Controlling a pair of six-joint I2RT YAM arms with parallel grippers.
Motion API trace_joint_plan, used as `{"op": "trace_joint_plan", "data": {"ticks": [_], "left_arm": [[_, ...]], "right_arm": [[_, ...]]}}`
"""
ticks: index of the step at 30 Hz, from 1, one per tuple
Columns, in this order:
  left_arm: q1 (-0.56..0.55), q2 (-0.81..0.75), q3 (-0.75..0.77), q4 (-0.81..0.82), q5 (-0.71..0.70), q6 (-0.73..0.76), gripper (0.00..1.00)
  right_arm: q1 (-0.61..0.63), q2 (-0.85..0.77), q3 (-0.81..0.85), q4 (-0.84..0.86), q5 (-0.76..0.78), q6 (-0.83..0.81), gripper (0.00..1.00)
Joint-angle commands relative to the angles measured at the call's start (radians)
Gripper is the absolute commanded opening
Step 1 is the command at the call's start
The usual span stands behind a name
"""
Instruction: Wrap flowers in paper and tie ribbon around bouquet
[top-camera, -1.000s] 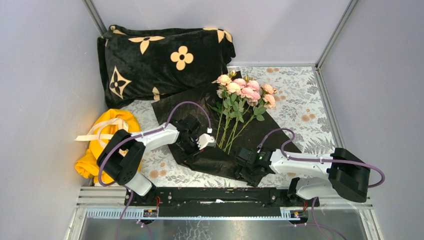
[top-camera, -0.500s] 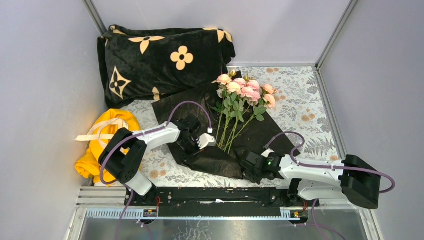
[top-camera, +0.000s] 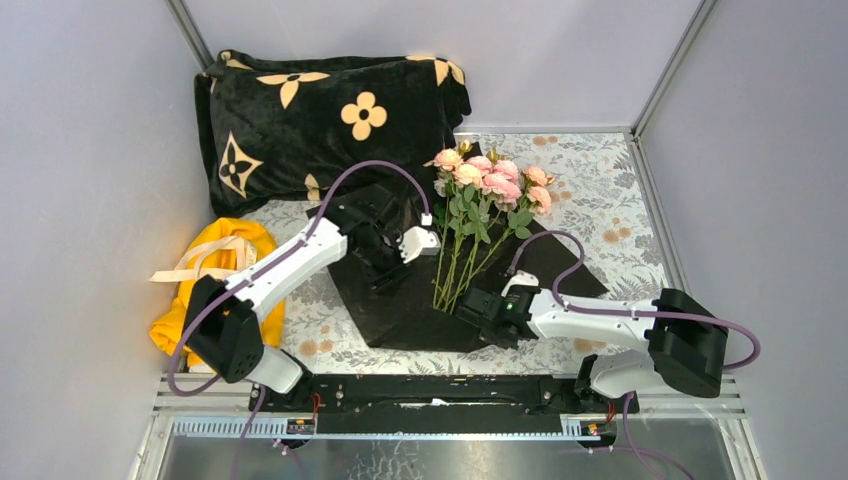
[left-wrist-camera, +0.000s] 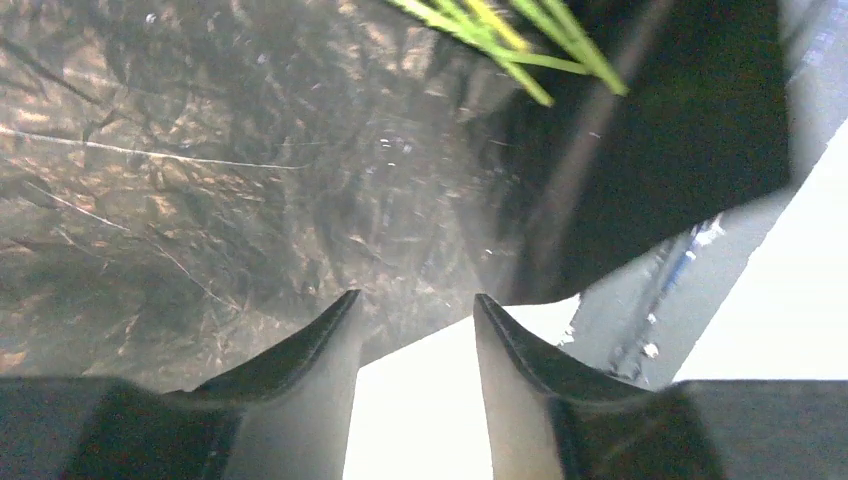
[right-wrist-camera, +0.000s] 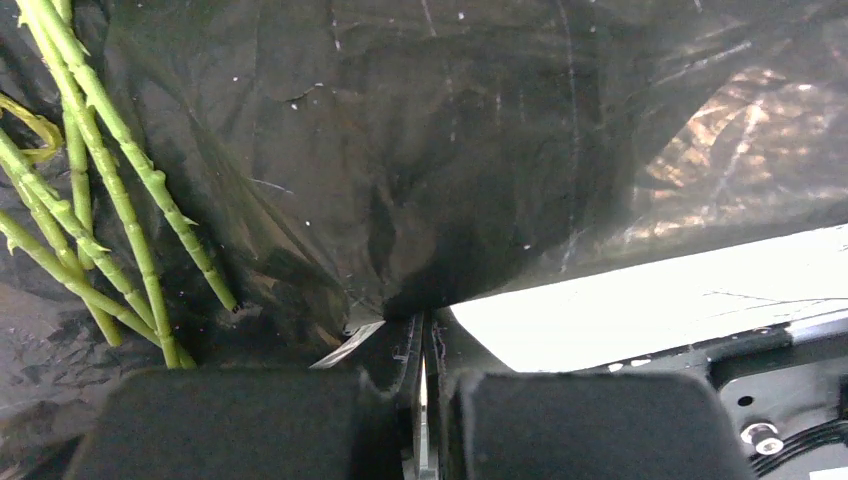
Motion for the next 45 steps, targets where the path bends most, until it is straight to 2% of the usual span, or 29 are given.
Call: {"op": "trace_joint_plan", "data": {"ticks": [1, 4, 7, 9, 13, 18, 24, 25, 26, 28, 31, 32, 34, 38, 41, 45], "left_arm": [[0.003, -0.045, 0.11, -0.32, 0.215, 0.146, 0.46], [-0.024, -0.05, 0.123, -0.483, 0.414, 0.344, 0.42], [-0.067, -0.051, 0.076, -0.489, 0.476, 0.396, 0.5], [-0.079, -0.047, 0.044, -0.45, 0.483, 0.406, 0.65], [-0.079, -0.062, -0.081, -0.15, 0.421, 0.244, 0.98], [-0.105, -0.037, -0.193, 0.122, 0.335, 0.084, 0.99], [-0.134, -0.029, -0.233, 0.259, 0.369, -0.028, 0.98], [-0.135, -0.026, -0.237, 0.295, 0.352, -0.048, 0.95], [-0.135, -0.019, -0.238, 0.317, 0.331, -0.064, 0.85], [-0.135, -0.001, -0.227, 0.346, 0.284, -0.092, 0.58], [-0.134, 0.033, -0.196, 0.359, 0.26, -0.112, 0.09], [-0.134, 0.045, -0.183, 0.359, 0.254, -0.118, 0.0], [-0.133, 0.073, -0.156, 0.36, 0.24, -0.122, 0.0], [-0.133, 0.165, -0.081, 0.368, 0.19, -0.139, 0.0], [-0.134, 0.254, -0.034, 0.368, 0.133, -0.141, 0.0], [-0.133, 0.321, -0.013, 0.368, 0.079, -0.145, 0.0]], "right_arm": [[0.002, -0.004, 0.046, -0.096, 0.101, -0.05, 0.0], [0.002, -0.042, 0.025, -0.079, 0.098, -0.037, 0.0], [0.002, -0.063, 0.013, -0.058, 0.093, -0.026, 0.0], [0.002, -0.068, 0.013, -0.052, 0.086, -0.02, 0.0], [0.002, -0.082, -0.011, -0.028, 0.067, -0.007, 0.0], [0.002, -0.108, -0.033, -0.021, 0.058, 0.008, 0.0], [0.002, -0.115, -0.036, -0.027, 0.061, 0.011, 0.0], [0.002, -0.114, -0.035, -0.025, 0.062, 0.007, 0.0], [0.002, -0.112, -0.033, -0.025, 0.061, 0.004, 0.0], [0.002, -0.109, -0.033, -0.026, 0.057, 0.003, 0.0], [0.002, -0.117, -0.037, -0.037, 0.053, 0.004, 0.0], [0.002, -0.122, -0.036, -0.052, 0.05, 0.008, 0.04], [0.002, -0.146, -0.028, -0.087, 0.049, 0.013, 0.19], [0.002, -0.196, 0.009, -0.161, 0.051, -0.03, 0.43], [0.002, -0.197, 0.088, -0.252, 0.045, -0.085, 0.5], [0.002, -0.168, 0.217, -0.403, 0.052, -0.174, 0.51]]}}
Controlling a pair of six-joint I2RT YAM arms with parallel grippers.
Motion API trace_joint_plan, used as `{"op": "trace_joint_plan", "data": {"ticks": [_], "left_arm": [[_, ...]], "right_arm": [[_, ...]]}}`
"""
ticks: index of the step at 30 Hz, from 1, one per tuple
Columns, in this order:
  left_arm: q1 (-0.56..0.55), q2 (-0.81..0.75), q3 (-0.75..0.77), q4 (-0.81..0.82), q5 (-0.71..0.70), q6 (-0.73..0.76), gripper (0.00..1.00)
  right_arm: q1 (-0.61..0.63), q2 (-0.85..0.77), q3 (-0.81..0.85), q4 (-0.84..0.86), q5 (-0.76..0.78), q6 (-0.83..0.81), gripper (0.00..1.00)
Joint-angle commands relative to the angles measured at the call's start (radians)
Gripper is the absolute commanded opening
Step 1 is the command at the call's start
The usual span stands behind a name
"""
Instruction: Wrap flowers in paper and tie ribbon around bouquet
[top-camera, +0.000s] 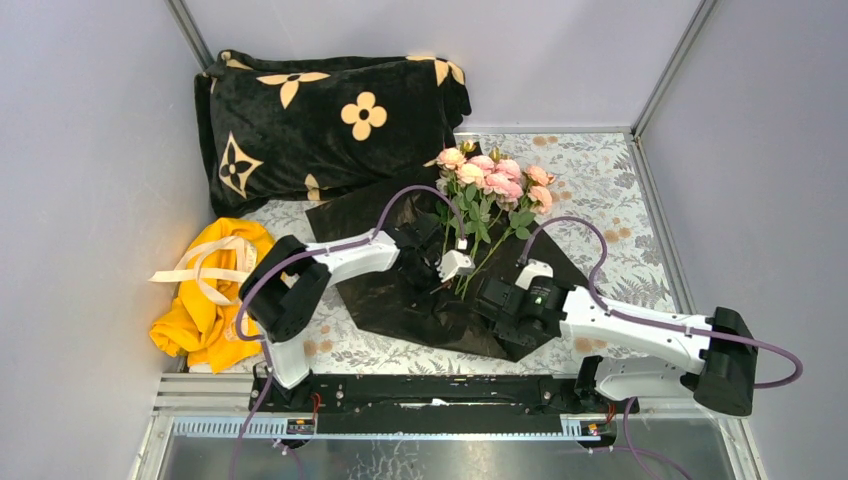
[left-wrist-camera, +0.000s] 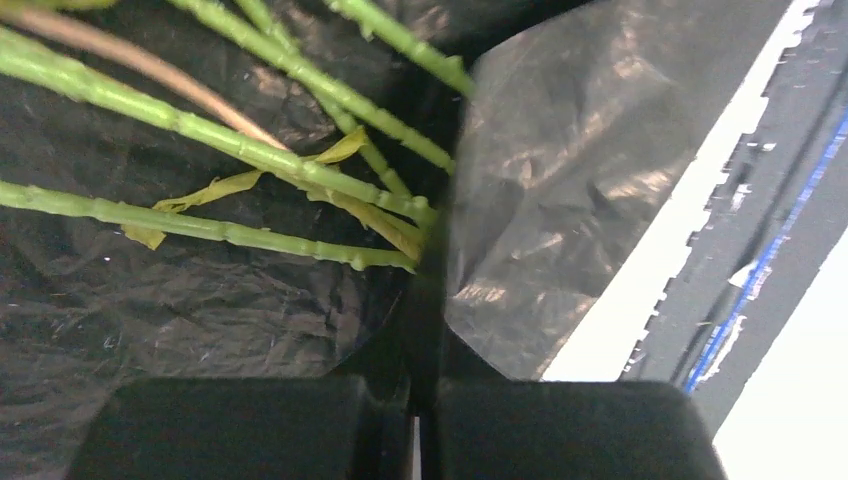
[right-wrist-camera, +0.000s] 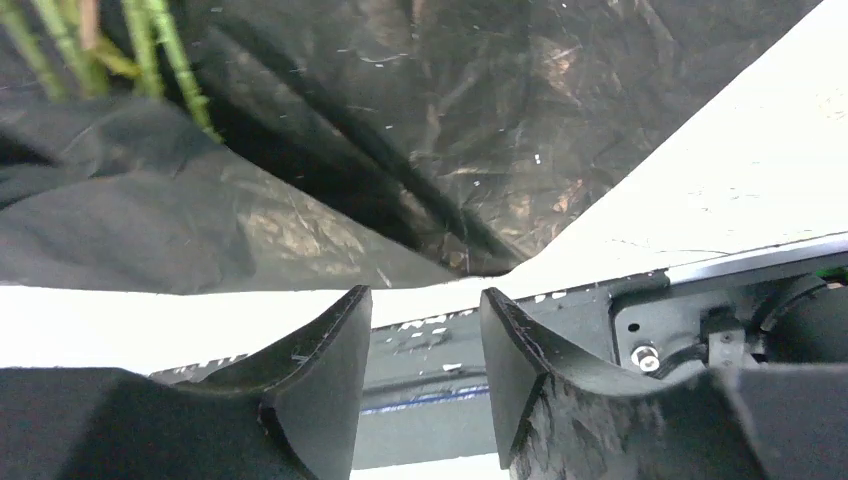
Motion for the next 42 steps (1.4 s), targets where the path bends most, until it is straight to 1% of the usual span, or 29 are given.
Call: {"op": "trace_joint_plan", "data": {"ticks": [1, 3, 5, 6, 8, 10, 12, 15, 17, 19, 22, 26, 28, 30, 33, 35, 36, 38, 40, 42], "left_arm": [[0.002, 0.062, 0.036, 0.04, -0.095, -0.023, 0.0], [0.002, 0.072, 0.035, 0.04, -0.103, -0.031, 0.0], [0.003, 0.076, 0.029, 0.046, -0.115, -0.04, 0.0], [0.002, 0.075, 0.024, 0.051, -0.12, -0.046, 0.0], [0.002, 0.074, 0.018, 0.056, -0.124, -0.055, 0.0], [0.002, 0.07, 0.012, 0.058, -0.122, -0.065, 0.0], [0.002, 0.06, 0.004, 0.057, -0.125, -0.068, 0.0], [0.002, 0.046, -0.002, 0.058, -0.139, -0.073, 0.0], [0.004, 0.041, 0.001, 0.057, -0.147, -0.079, 0.01], [0.005, 0.031, 0.003, 0.054, -0.151, -0.083, 0.09], [0.015, 0.004, 0.02, 0.025, -0.164, -0.075, 0.32], [0.031, -0.066, 0.08, -0.053, -0.221, -0.067, 0.57], [0.031, -0.118, 0.111, -0.119, -0.22, -0.052, 0.62], [0.028, -0.179, 0.134, -0.19, -0.178, -0.026, 0.64], [-0.007, -0.269, 0.146, -0.278, -0.146, -0.01, 0.64], [-0.052, -0.324, 0.127, -0.308, -0.114, -0.008, 0.6], [-0.083, -0.345, 0.112, -0.319, -0.087, 0.005, 0.55], [-0.139, -0.387, 0.06, -0.314, -0.02, 0.048, 0.4], [-0.175, -0.41, -0.017, -0.251, 0.021, 0.075, 0.24], [-0.18, -0.39, -0.093, -0.152, -0.006, 0.064, 0.16]], "right_arm": [[0.002, 0.01, 0.148, -0.147, 0.033, -0.14, 0.49], [0.001, 0.001, 0.159, -0.003, -0.029, -0.242, 0.39], [-0.006, -0.007, 0.111, 0.244, -0.163, -0.316, 0.29], [-0.014, -0.004, 0.069, 0.383, -0.269, -0.323, 0.24], [-0.03, 0.027, -0.018, 0.601, -0.369, -0.308, 0.14], [-0.045, 0.071, -0.06, 0.696, -0.394, -0.278, 0.05], [-0.064, 0.104, -0.092, 0.744, -0.391, -0.263, 0.0], [-0.106, 0.146, -0.183, 0.856, -0.411, -0.236, 0.0], [-0.123, 0.182, -0.223, 0.881, -0.417, -0.225, 0.0], [-0.133, 0.21, -0.245, 0.837, -0.405, -0.217, 0.0], [-0.139, 0.207, -0.299, 0.814, -0.396, -0.183, 0.0], [-0.142, 0.196, -0.353, 0.829, -0.406, -0.145, 0.0], [-0.143, 0.207, -0.357, 0.835, -0.416, -0.143, 0.0], [-0.146, 0.219, -0.351, 0.834, -0.422, -0.148, 0.0], [-0.149, 0.235, -0.337, 0.83, -0.431, -0.147, 0.0], [-0.15, 0.24, -0.33, 0.826, -0.439, -0.145, 0.0], [-0.15, 0.241, -0.328, 0.823, -0.442, -0.142, 0.0], [-0.149, 0.238, -0.33, 0.82, -0.446, -0.136, 0.0], [-0.15, 0.226, -0.336, 0.823, -0.447, -0.126, 0.0], [-0.15, 0.217, -0.341, 0.826, -0.442, -0.116, 0.0]]}}
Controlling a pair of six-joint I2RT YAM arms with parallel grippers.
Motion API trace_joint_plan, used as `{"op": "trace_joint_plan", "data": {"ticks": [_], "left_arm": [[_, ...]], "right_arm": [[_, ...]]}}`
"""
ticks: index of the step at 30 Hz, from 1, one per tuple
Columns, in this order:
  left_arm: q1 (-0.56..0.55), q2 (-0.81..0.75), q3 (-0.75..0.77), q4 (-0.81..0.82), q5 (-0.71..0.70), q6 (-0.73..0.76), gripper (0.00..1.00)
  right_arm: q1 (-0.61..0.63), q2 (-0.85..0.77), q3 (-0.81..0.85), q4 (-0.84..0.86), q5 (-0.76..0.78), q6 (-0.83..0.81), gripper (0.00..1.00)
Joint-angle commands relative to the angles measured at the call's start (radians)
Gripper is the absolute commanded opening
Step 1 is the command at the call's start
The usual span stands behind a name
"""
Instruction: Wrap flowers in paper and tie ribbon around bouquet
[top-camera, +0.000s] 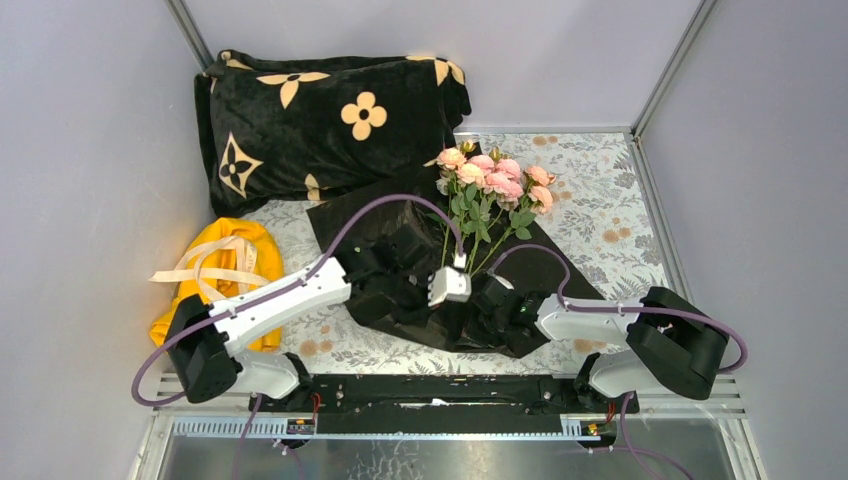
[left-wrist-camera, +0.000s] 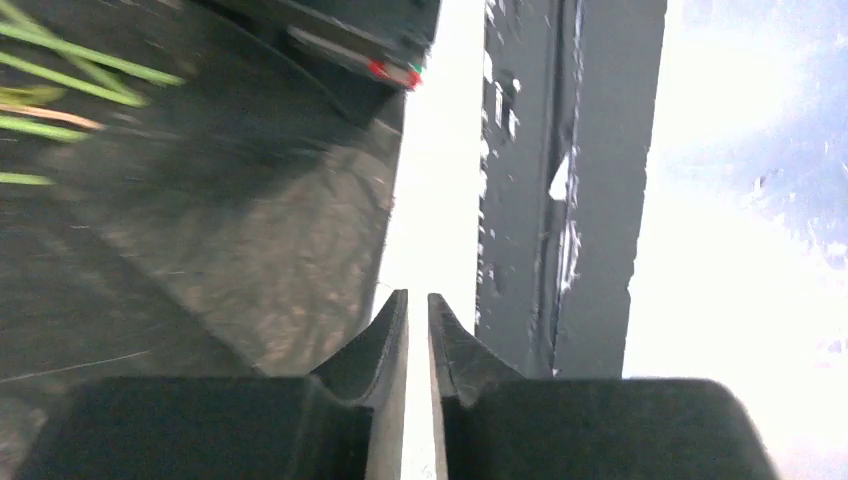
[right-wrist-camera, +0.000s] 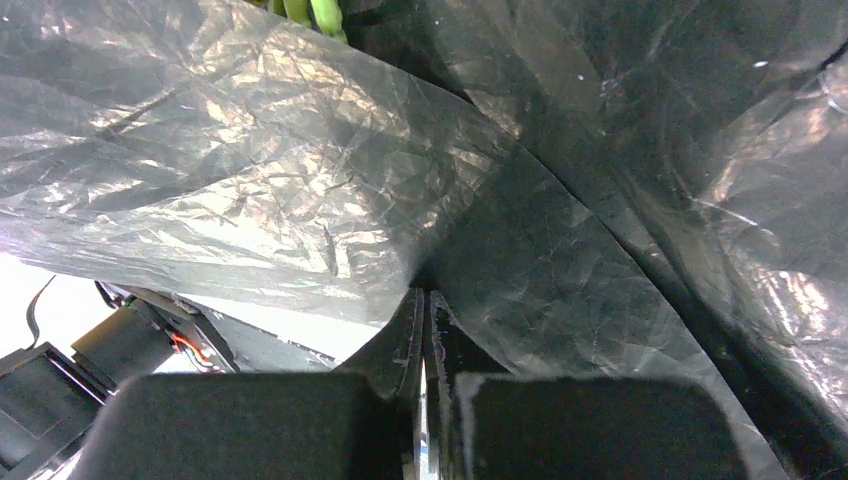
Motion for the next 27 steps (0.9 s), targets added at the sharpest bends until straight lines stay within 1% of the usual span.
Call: {"op": "trace_joint_plan", "data": {"ticks": [1, 2, 4, 6, 8, 10, 14, 17, 20, 23, 25, 27], "left_arm": [[-0.016, 0.049, -0.149, 0.162, 0.008, 0.012, 0.08], [-0.015, 0.078, -0.174, 0.227, -0.036, -0.02, 0.06], [-0.015, 0.141, -0.202, 0.317, -0.078, -0.046, 0.03], [-0.014, 0.197, -0.221, 0.369, -0.095, -0.047, 0.02], [-0.014, 0.24, -0.238, 0.381, -0.125, -0.024, 0.02], [-0.016, 0.245, -0.274, 0.366, -0.16, 0.026, 0.02], [-0.016, 0.182, -0.396, 0.351, -0.224, 0.151, 0.01], [-0.015, 0.164, -0.453, 0.32, -0.285, 0.219, 0.0], [0.014, 0.18, -0.454, 0.294, -0.339, 0.24, 0.0], [0.088, 0.21, -0.414, 0.216, -0.323, 0.26, 0.0], [0.135, 0.214, -0.414, 0.19, -0.333, 0.277, 0.0], [0.158, 0.206, -0.425, 0.163, -0.344, 0.296, 0.0]], "right_arm": [[0.001, 0.017, -0.032, -0.082, 0.008, 0.015, 0.0], [0.0, 0.017, -0.036, -0.074, 0.006, 0.025, 0.0], [0.0, 0.017, -0.047, -0.058, -0.003, 0.037, 0.0], [0.0, 0.013, -0.053, -0.057, -0.007, 0.043, 0.0], [0.0, 0.006, -0.059, -0.065, -0.005, 0.045, 0.0], [0.0, -0.003, -0.067, -0.072, -0.007, 0.052, 0.0], [-0.001, -0.021, -0.088, -0.085, -0.007, 0.059, 0.0], [-0.001, -0.024, -0.093, -0.103, -0.01, 0.055, 0.0], [-0.003, -0.033, -0.106, -0.111, -0.01, 0.052, 0.0], [-0.008, -0.047, -0.109, -0.137, -0.01, 0.043, 0.0], [-0.009, -0.062, -0.12, -0.145, -0.008, 0.042, 0.0], [-0.012, -0.076, -0.129, -0.147, -0.007, 0.044, 0.0]]}}
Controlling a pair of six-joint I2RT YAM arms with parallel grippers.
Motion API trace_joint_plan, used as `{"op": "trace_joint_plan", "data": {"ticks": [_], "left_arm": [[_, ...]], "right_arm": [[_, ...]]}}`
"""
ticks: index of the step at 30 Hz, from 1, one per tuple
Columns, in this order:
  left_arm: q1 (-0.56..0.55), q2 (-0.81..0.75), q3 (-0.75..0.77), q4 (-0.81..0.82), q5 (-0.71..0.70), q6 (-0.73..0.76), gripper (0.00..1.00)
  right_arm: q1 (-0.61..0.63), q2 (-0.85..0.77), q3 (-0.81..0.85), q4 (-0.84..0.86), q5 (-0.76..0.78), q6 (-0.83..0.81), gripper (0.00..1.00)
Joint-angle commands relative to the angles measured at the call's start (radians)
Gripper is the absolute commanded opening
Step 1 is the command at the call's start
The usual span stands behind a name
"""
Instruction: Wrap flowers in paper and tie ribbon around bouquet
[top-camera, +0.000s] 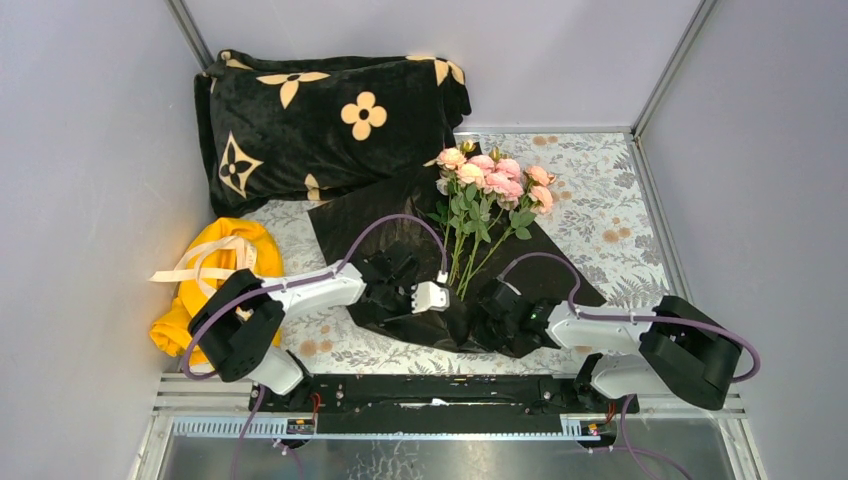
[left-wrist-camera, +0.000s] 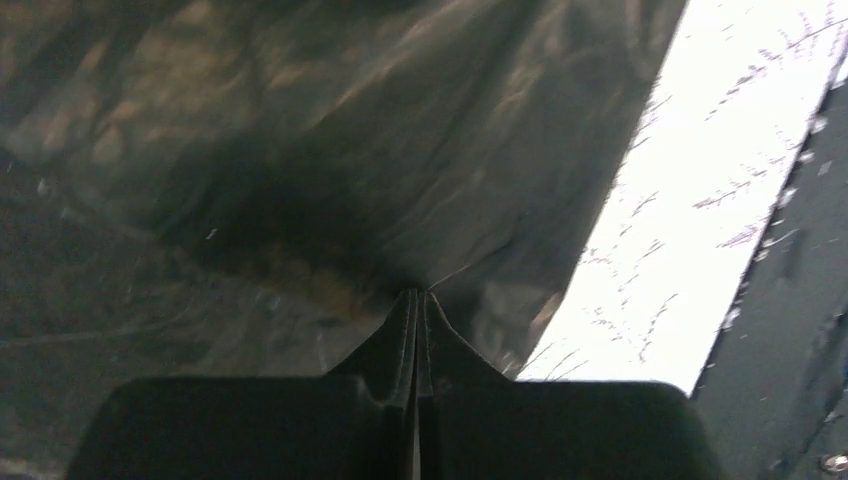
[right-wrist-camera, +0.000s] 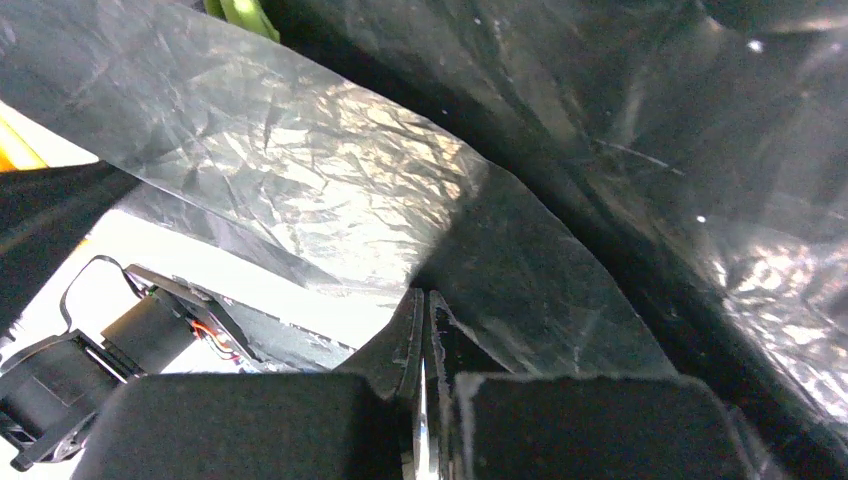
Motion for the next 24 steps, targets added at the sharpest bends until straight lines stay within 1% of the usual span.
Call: {"op": "trace_joint_plan", "data": {"ticks": [1, 4, 7, 12, 15, 17, 20, 22, 24], "left_arm": [[0.077, 0.043, -0.071, -0.192, -0.165, 0.099, 0.0], [0.077, -0.025, -0.118, -0.24, -0.132, 0.132, 0.0], [0.077, -0.101, -0.166, -0.252, -0.138, 0.14, 0.0], [0.093, -0.149, -0.186, -0.253, -0.197, 0.126, 0.0], [0.125, -0.176, -0.166, -0.264, -0.246, 0.132, 0.0], [0.167, -0.186, -0.101, -0.299, -0.252, 0.131, 0.0], [0.189, -0.179, 0.08, -0.379, -0.215, 0.131, 0.0], [0.184, -0.158, 0.219, -0.422, -0.153, 0.025, 0.02], [0.157, -0.127, 0.346, -0.474, -0.059, -0.027, 0.04]], "right_arm": [[-0.004, -0.017, -0.057, -0.17, 0.023, -0.03, 0.0], [-0.007, -0.026, -0.064, -0.172, 0.021, -0.034, 0.0], [-0.009, -0.023, -0.065, -0.177, 0.015, -0.043, 0.0], [-0.016, -0.012, -0.049, -0.196, 0.013, -0.071, 0.0], [-0.016, -0.002, -0.022, -0.214, 0.017, -0.091, 0.0], [-0.016, 0.009, -0.001, -0.234, 0.023, -0.107, 0.0], [-0.016, 0.016, 0.018, -0.248, 0.027, -0.117, 0.0], [-0.016, 0.012, 0.025, -0.252, 0.03, -0.117, 0.0], [-0.016, 0.012, 0.031, -0.255, 0.037, -0.114, 0.0]]}}
